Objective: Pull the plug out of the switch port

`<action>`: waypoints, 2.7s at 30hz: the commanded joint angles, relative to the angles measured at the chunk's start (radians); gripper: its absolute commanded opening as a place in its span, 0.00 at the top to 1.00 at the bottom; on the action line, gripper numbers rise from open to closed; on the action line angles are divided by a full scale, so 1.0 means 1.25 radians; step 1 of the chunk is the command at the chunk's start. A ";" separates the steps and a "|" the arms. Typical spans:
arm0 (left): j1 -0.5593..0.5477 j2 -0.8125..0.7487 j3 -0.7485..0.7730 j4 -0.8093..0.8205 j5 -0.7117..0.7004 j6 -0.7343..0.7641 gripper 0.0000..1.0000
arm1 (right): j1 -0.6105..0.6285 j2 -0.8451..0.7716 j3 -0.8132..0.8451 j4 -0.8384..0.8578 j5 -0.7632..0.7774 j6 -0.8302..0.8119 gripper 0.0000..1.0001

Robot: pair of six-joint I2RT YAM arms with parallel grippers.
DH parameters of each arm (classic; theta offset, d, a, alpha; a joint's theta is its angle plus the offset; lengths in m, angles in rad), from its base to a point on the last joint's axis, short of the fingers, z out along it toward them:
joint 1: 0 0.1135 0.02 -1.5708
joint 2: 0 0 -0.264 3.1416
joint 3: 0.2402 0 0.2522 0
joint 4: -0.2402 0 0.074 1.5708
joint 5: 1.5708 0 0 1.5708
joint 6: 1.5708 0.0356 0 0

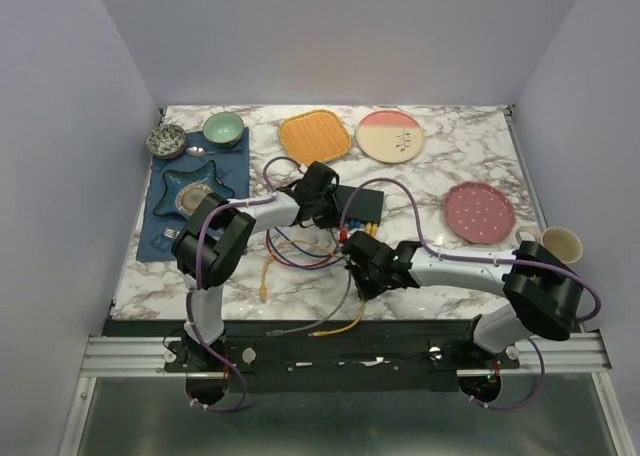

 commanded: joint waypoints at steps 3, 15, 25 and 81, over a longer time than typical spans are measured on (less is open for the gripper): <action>0.011 0.024 0.017 0.018 0.000 -0.023 0.62 | 0.032 -0.057 0.030 -0.168 -0.117 -0.055 0.99; 0.045 0.018 0.034 0.009 -0.002 -0.015 0.62 | 0.034 -0.177 0.065 -0.236 -0.194 -0.095 0.99; 0.050 0.026 0.040 0.009 0.000 -0.013 0.62 | 0.038 -0.258 0.153 -0.373 -0.164 -0.160 0.25; 0.206 -0.080 -0.259 0.391 0.239 -0.101 0.50 | -0.487 0.364 0.320 0.602 -0.459 0.326 0.93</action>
